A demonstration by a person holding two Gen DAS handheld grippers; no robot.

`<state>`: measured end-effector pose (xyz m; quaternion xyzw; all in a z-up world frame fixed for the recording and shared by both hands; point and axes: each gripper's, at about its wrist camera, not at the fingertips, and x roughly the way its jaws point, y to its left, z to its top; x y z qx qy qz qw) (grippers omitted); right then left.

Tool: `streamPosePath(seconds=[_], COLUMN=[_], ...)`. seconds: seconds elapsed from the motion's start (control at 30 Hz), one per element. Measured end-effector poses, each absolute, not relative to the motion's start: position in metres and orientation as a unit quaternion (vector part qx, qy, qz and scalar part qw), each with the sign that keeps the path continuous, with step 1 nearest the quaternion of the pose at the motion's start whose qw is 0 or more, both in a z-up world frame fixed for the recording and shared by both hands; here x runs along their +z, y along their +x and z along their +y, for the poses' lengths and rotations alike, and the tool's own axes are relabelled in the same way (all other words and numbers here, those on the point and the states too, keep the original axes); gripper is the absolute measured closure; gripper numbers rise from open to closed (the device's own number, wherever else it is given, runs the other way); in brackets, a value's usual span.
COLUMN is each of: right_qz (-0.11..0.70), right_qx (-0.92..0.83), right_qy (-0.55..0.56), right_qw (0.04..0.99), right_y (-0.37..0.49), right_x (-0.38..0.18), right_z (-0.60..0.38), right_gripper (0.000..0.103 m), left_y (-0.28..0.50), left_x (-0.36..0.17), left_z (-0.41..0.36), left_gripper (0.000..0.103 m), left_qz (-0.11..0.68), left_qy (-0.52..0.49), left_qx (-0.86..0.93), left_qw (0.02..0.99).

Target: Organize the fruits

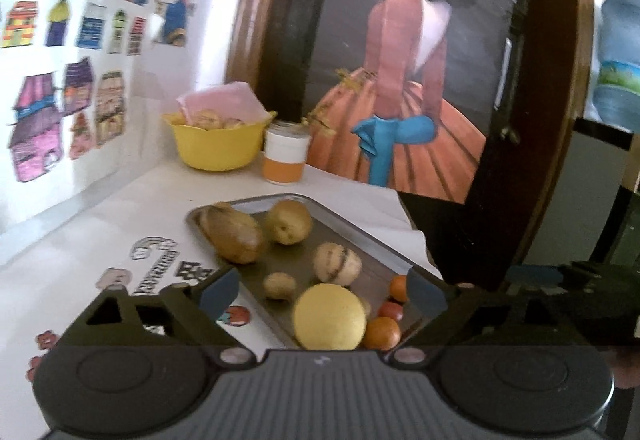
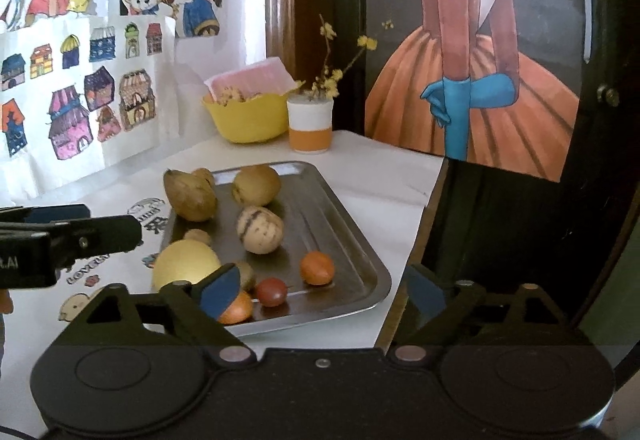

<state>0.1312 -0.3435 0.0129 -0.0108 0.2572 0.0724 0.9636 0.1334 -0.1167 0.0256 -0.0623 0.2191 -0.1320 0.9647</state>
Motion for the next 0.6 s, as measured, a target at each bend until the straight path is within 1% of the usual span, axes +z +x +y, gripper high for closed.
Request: streamPosePath(seconds=[0.07,0.2,0.27,0.6], right_qz=[0.248,0.233,0.226,0.195], right_qx=[0.070,0.068,0.066,0.072], right_qy=[-0.012,-0.001,0.007,0.037], right_qw=[0.966,0.970,0.972,0.977], right_y=[0.122,0.106,0.098,0.051], right_x=[0.019,0.029,0.034,0.046], right_z=[-0.339,-0.330,-0.326,-0.283], right_gripper=[0.006,0.001,0.001,0.001], left_y=[0.128,0.117,0.111,0.074], left_x=[0.028,0.032,0.034,0.034], left_z=[-0.107,-0.089,-0.079,-0.032], left_gripper=[0.005,0.003,0.001,0.001], left_qz=[0.214,0.207,0.202,0.199], left_qy=[-0.070,-0.070,-0.071,-0.072], left_qx=[-0.127,-0.116,-0.110,-0.075], left_qw=[0.966,0.969,0.971,0.975])
